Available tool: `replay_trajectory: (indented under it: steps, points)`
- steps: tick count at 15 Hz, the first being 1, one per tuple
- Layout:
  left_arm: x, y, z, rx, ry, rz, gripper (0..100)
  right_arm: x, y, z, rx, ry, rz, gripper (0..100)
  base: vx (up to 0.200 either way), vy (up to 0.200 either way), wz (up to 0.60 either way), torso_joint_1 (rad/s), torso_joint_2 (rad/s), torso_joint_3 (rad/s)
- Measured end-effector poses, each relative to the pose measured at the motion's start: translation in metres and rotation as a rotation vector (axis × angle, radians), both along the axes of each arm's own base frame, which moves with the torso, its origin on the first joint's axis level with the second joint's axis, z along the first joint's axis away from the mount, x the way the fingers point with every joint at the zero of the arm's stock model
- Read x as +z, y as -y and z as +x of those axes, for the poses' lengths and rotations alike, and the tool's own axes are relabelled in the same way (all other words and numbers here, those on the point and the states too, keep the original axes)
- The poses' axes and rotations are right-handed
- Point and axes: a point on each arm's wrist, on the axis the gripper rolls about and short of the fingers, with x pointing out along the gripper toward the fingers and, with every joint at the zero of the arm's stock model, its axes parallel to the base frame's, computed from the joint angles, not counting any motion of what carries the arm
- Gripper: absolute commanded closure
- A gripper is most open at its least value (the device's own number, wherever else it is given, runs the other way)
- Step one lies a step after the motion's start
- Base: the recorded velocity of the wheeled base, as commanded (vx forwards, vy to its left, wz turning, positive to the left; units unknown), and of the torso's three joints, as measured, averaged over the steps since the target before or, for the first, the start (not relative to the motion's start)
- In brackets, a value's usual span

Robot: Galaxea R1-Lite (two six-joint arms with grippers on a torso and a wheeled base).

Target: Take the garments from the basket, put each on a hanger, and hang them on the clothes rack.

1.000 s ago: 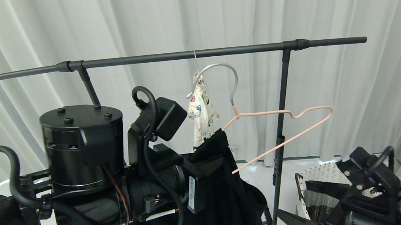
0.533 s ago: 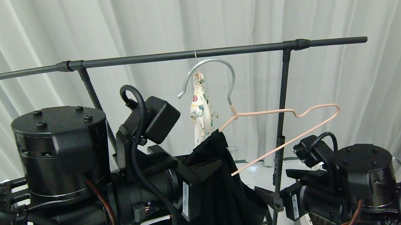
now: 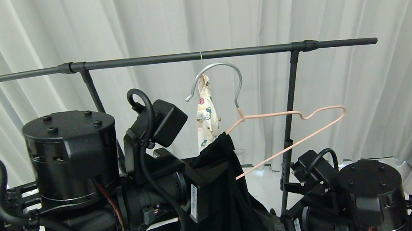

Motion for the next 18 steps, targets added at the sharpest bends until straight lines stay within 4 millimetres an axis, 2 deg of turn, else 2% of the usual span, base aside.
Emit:
replay_trajectory:
  steps: [4, 7, 12, 18]
  points:
    - [0.000, 0.000, 0.000, 0.023, 0.008, 0.004, 100, -0.007, -0.002, -0.001, -0.044, 0.015, -0.046, 0, 0.000, 0.000, 0.00, 0.000, 0.00, 0.000]
    - [0.001, -0.001, 0.001, 0.085, 0.020, 0.016, 100, -0.014, 0.006, 0.012, -0.149, 0.055, -0.129, 0, 0.000, 0.000, 0.00, 0.000, 0.00, 0.000]
    - [-0.003, -0.005, 0.000, 0.114, 0.016, 0.031, 100, -0.015, 0.037, 0.049, -0.296, 0.106, -0.216, 0, 0.000, 0.000, 0.00, 0.000, 0.00, 0.000]
    - [-0.018, -0.019, -0.004, 0.139, -0.021, 0.068, 100, -0.006, 0.062, 0.071, -0.482, 0.174, -0.191, 0, 0.000, 0.000, 0.00, 0.000, 0.00, 0.000]
